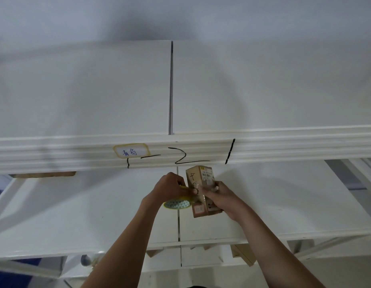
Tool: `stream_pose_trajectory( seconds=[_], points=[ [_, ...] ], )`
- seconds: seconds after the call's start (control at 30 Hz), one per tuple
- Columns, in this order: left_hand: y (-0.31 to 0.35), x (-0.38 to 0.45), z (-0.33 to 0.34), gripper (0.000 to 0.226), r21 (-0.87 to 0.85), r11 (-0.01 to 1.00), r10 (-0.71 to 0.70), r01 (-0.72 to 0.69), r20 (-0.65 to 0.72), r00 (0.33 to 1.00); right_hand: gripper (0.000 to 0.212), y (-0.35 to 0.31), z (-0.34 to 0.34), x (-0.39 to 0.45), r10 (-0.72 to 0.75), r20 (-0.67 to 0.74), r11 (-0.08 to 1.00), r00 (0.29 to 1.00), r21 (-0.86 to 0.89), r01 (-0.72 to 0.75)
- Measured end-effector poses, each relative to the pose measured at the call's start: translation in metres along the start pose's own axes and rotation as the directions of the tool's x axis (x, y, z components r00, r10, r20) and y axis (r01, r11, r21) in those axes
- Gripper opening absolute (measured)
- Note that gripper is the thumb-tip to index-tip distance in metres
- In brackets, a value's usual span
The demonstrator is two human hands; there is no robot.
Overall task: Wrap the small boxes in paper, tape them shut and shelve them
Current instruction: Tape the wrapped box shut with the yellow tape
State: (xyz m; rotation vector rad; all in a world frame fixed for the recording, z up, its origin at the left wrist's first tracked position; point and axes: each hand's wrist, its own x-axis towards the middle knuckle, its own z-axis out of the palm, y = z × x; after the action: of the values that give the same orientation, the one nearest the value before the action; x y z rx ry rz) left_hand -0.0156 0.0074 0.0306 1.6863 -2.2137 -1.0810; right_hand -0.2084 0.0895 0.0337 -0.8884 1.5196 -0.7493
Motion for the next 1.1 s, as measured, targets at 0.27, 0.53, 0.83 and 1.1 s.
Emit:
stream_pose_trajectory(
  seconds=[0.27,0.53,0.83,1.1],
  points=[
    [-0.006,-0.011,-0.012,0.018,-0.196,0.979,0.073,-0.052,0.103,0.992,0.042,0.006,-0.012,0.002,0.075,-0.158,0.997,0.985,0.034,-0.070],
    [-0.014,-0.012,-0.021,0.018,-0.220,0.975,0.082,-0.043,0.170,0.982,0.028,0.005,-0.019,-0.005,0.031,-0.169,0.999,0.985,0.045,-0.024],
    [-0.027,-0.011,-0.008,0.046,0.071,0.995,-0.076,0.076,-0.001,0.997,0.037,0.001,-0.024,-0.010,-0.019,-0.052,0.989,0.998,0.147,0.027],
    [-0.005,-0.005,-0.011,0.050,-0.042,0.995,-0.089,0.090,0.030,0.996,0.056,-0.001,-0.020,-0.009,-0.057,0.047,0.945,0.997,0.326,0.039]
  ],
)
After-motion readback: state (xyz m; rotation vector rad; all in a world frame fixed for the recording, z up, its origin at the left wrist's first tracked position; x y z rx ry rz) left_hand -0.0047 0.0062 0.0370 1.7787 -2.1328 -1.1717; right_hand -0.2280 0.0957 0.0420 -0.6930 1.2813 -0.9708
